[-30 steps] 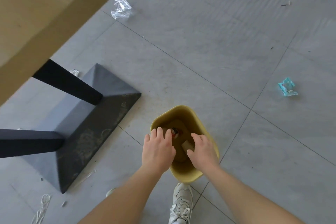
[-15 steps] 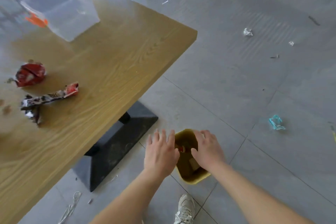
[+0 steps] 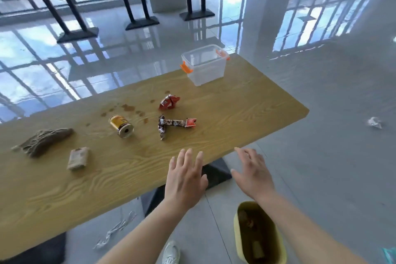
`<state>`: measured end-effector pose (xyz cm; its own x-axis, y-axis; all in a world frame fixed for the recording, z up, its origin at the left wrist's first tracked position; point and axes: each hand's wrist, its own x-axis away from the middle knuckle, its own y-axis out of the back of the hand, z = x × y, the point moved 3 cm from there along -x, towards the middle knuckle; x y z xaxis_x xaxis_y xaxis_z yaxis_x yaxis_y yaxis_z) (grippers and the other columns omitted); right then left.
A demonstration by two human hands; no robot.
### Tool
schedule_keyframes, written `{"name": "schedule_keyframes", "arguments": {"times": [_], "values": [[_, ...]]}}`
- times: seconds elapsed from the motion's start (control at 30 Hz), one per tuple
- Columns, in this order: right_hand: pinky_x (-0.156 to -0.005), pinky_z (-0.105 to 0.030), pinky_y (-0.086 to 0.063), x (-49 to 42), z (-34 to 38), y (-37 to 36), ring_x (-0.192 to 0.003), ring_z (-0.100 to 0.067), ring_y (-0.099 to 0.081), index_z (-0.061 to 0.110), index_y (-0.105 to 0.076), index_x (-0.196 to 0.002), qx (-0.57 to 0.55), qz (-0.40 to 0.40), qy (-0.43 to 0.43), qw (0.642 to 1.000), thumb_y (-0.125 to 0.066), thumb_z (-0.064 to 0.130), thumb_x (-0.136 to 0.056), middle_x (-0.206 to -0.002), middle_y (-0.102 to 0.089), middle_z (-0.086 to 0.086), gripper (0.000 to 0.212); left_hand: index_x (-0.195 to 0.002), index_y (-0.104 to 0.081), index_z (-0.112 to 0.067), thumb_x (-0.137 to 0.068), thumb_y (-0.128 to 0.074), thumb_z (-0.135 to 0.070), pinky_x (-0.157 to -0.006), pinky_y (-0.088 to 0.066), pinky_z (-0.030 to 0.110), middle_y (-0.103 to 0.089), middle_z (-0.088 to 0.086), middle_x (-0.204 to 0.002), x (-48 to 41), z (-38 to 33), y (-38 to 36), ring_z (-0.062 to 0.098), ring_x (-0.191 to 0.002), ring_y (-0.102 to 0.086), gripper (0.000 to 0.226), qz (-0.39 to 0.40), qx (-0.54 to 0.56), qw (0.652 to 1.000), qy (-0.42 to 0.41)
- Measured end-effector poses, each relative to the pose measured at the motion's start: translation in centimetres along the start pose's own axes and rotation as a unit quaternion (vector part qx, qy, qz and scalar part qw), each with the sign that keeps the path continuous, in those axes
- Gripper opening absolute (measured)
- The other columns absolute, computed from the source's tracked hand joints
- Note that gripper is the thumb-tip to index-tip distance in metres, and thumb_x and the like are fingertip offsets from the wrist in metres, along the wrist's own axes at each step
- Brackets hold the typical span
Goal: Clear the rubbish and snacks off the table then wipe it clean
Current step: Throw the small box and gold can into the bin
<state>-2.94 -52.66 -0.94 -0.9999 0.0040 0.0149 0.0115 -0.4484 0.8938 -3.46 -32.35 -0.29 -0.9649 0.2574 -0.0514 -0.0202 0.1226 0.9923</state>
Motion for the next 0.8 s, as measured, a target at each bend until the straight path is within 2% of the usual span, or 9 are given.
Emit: {"name": "schedule_keyframes", "arguments": {"times": [0.17, 0.4, 0.57, 0.8], "values": [[-0.101, -0.036, -0.047, -3.5, 7.9, -1.0, -0.129, -0.022, -0.041, 0.021, -0.039, -0.147, 0.002, 0.025, 0.065, 0.998, -0.065, 0.034, -0.09, -0.142, -0.044, -0.002, 0.064, -0.15, -0.028, -0.021, -0.089, -0.049, -0.047, -0.114, -0.031, 0.052, -0.035, 0.013, -0.153, 1.5, 7.7, 2.9, 0.033, -0.144, -0.028, 0.07, -0.02, 0.002, 0.996, 0.089], [-0.103, -0.034, -0.044, -8.5, 19.8, -5.4, -0.124, -0.02, -0.045, 0.02, -0.041, -0.145, 0.0, 0.051, 0.156, 0.986, -0.065, 0.033, -0.09, -0.136, -0.05, -0.001, 0.062, -0.148, -0.036, -0.018, -0.088, -0.055, -0.045, -0.113, -0.033, 0.052, -0.041, 0.014, -0.15, 2.7, 20.4, 5.0, 0.033, -0.141, -0.033, 0.068, -0.044, 0.009, 0.978, 0.201], [-0.105, -0.035, -0.043, -12.5, 27.1, -9.4, -0.128, -0.022, -0.044, 0.02, -0.041, -0.145, 0.003, 0.087, 0.17, 0.982, -0.063, 0.032, -0.092, -0.136, -0.05, -0.003, 0.059, -0.15, -0.033, -0.022, -0.088, -0.053, -0.048, -0.116, -0.028, 0.046, -0.039, 0.011, -0.151, 2.8, 29.4, 4.7, 0.031, -0.143, -0.03, 0.07, -0.023, 0.01, 0.965, 0.261], [-0.098, -0.036, -0.043, -17.9, 33.8, -15.4, -0.118, -0.024, -0.045, 0.022, -0.04, -0.143, 0.034, 0.144, 0.142, 0.979, -0.059, 0.031, -0.092, -0.135, -0.049, -0.006, 0.056, -0.149, -0.03, -0.026, -0.09, -0.049, -0.052, -0.102, -0.042, 0.041, -0.042, 0.007, -0.145, 2.1, 38.5, 2.6, 0.026, -0.134, -0.038, 0.067, 0.034, 0.017, 0.945, 0.326]]}}
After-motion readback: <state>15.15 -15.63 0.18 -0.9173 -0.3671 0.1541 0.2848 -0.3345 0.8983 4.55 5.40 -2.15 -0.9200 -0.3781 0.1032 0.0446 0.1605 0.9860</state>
